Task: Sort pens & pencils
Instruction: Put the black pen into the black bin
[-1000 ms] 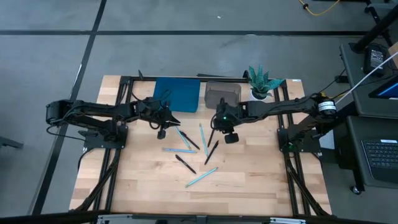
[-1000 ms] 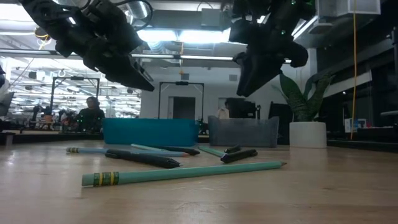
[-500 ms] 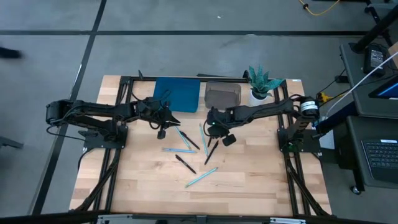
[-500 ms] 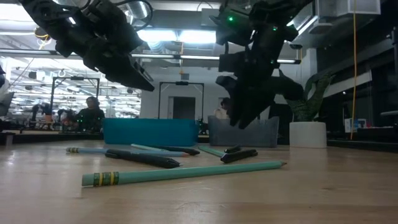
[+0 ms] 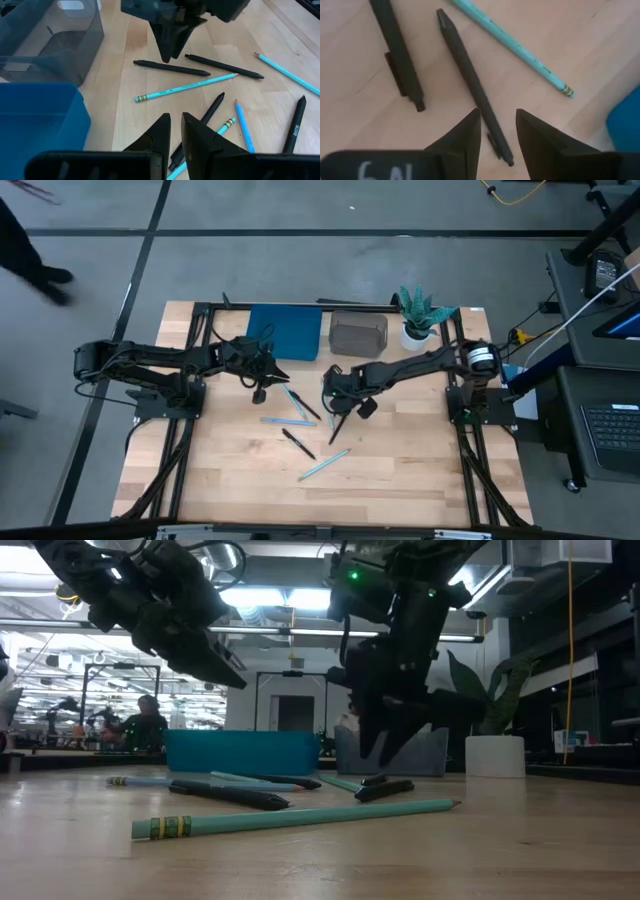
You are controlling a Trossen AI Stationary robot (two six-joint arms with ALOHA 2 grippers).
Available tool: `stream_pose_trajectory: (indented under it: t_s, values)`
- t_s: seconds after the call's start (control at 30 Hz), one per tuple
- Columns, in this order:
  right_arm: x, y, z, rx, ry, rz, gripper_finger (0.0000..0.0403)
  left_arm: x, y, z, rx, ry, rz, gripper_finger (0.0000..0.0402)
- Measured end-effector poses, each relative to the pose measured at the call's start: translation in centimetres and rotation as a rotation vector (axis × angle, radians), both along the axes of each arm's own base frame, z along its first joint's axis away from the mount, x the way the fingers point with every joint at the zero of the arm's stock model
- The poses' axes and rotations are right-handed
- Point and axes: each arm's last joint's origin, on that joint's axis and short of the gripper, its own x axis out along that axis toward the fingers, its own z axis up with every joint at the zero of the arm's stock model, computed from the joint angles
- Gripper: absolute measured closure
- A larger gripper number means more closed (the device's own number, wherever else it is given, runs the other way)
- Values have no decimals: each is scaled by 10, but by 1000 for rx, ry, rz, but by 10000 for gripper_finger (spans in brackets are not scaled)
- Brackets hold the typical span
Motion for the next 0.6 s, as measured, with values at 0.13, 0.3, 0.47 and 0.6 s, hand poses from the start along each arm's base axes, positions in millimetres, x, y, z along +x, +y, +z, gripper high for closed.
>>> stream_pose_trajectory:
  t_s: [0.13,0.3,0.47,0.6]
  values:
    - [1,0,-6,-1,26,5,279,0,0,-1,-2,6,0,360]
    - [1,0,-7,-3,34,32,279,0,0,0,-2,6,0,360]
    - [2,1,-7,11,27,60,279,0,0,0,-1,6,-1,360]
    - [2,2,-7,47,25,75,279,0,0,0,-1,6,-1,360]
